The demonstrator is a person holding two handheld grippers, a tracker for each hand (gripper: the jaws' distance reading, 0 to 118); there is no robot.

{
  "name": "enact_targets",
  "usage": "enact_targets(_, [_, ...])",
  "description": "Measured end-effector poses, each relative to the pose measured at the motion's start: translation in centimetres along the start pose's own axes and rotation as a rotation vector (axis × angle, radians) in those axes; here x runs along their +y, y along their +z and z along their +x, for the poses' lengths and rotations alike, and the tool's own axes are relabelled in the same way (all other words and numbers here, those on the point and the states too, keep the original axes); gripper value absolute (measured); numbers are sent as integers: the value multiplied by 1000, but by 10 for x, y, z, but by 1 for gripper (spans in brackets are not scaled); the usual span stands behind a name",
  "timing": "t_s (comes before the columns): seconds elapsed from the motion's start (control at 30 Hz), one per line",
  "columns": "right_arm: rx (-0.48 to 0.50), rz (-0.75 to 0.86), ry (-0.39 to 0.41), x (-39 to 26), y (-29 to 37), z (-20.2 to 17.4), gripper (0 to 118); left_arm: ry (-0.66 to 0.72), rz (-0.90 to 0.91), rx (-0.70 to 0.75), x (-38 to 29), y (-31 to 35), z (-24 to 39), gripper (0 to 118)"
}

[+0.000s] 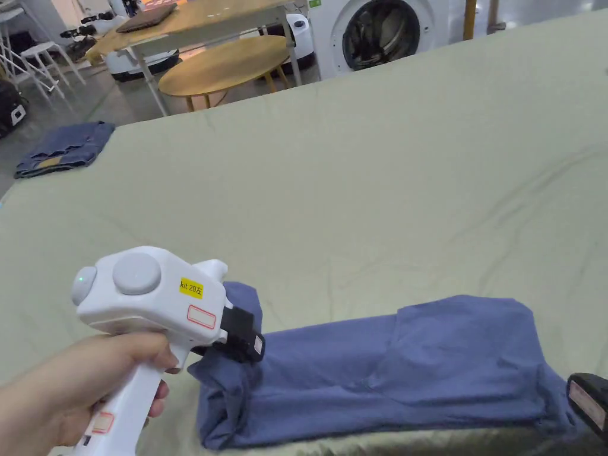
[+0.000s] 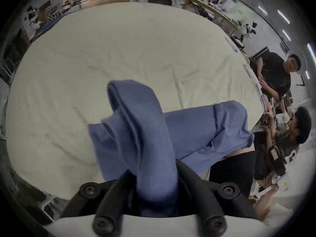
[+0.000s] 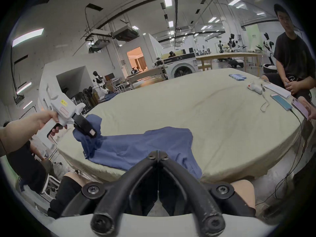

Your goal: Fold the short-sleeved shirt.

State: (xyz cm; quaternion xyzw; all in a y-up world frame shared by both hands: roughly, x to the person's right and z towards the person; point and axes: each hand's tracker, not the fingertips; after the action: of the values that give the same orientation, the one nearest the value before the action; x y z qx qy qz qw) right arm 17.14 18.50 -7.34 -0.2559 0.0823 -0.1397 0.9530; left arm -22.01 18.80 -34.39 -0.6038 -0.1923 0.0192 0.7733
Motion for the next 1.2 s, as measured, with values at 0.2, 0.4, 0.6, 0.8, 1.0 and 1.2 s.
enact_targets(0.2, [-36,-15,-37,-3,6,22,0,5,32,-177,-2,-3,23,93])
enact_targets(0.4, [-26,-24,-44,-7,-4,21,0,-82,147,-92,-14,32,25,48])
enact_targets(0.6, [16,-42,7,-8,-11,3,0,-109,72,160,-8,-43,32,0])
enact_targets(0.8, [7,-52,39,-12,-7,1,0,-101,28,71,-31,-87,70,0])
enact_targets(1.0, [-13,-93,17,-21,-17,-1,0,-93,35,-182,-42,-59,67,0])
enact_targets(1.2, [18,-103,86,-15,-23,-22,0,-14,262,-221,-70,32,-29,0])
